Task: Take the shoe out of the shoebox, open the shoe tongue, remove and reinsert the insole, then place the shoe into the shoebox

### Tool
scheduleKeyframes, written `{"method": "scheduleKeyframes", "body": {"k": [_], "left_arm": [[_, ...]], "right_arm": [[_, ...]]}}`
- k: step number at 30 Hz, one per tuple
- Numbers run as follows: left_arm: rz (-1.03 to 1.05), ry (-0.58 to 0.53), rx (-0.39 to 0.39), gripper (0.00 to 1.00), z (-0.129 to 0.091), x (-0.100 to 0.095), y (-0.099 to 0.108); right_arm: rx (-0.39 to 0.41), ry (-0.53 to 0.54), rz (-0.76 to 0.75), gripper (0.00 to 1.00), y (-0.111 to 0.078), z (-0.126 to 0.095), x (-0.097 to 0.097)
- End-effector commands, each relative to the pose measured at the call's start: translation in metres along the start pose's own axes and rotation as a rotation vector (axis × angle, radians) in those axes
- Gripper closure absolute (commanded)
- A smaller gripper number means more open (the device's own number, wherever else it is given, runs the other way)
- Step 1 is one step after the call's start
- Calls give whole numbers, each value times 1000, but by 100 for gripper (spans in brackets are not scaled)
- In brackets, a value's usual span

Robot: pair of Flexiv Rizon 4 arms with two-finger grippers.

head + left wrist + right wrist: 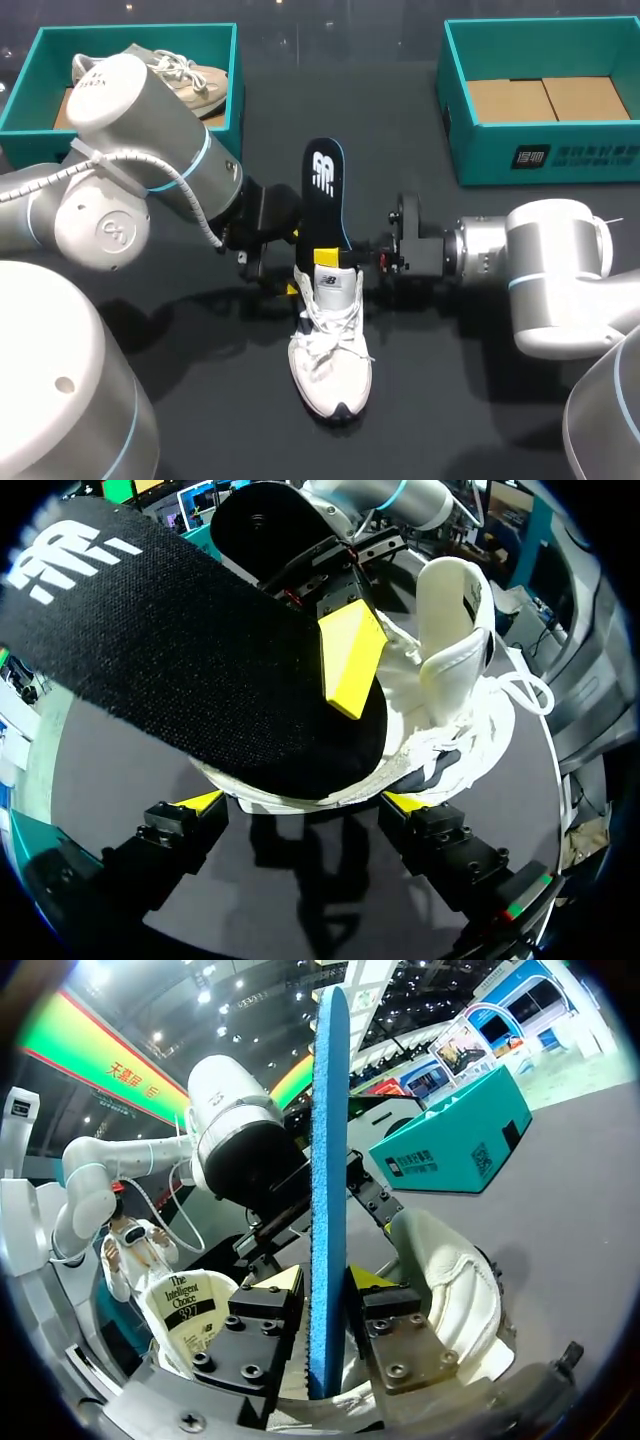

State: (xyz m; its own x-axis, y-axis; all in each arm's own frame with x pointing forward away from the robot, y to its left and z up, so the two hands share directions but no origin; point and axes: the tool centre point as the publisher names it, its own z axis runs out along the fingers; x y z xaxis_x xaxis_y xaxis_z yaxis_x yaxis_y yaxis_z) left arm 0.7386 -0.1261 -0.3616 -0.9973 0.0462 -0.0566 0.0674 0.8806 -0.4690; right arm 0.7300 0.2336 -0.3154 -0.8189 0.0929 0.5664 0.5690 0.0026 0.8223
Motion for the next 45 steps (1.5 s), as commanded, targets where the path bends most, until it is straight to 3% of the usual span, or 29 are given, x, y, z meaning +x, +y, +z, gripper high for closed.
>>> {"method": "scheduleKeyframes", "body": {"k": [1, 18, 20, 21, 22, 24, 35, 45], "left_arm": [[1, -1, -2, 0, 0, 0, 0], [1, -1, -2, 0, 0, 0, 0], [1, -1, -2, 0, 0, 0, 0], [1, -1, -2, 0, 0, 0, 0], [1, -1, -2, 0, 0, 0, 0], [1, -1, -2, 0, 0, 0, 0], [1, -1, -2, 0, 0, 0, 0], [1, -1, -2, 0, 0, 0, 0]], "right_arm": [[14, -4, -7, 73, 7, -1, 2], [41, -15, -64, 76, 37, -3, 0], [42, -15, -67, 85, 39, -3, -1], [42, -15, -67, 96, 40, -2, -2], [45, -16, -66, 100, 41, -2, -3], [49, -16, -58, 100, 40, -1, -6], [30, 2, 32, 100, 11, -2, -14], [27, -16, 102, 100, -19, -3, -2]]}}
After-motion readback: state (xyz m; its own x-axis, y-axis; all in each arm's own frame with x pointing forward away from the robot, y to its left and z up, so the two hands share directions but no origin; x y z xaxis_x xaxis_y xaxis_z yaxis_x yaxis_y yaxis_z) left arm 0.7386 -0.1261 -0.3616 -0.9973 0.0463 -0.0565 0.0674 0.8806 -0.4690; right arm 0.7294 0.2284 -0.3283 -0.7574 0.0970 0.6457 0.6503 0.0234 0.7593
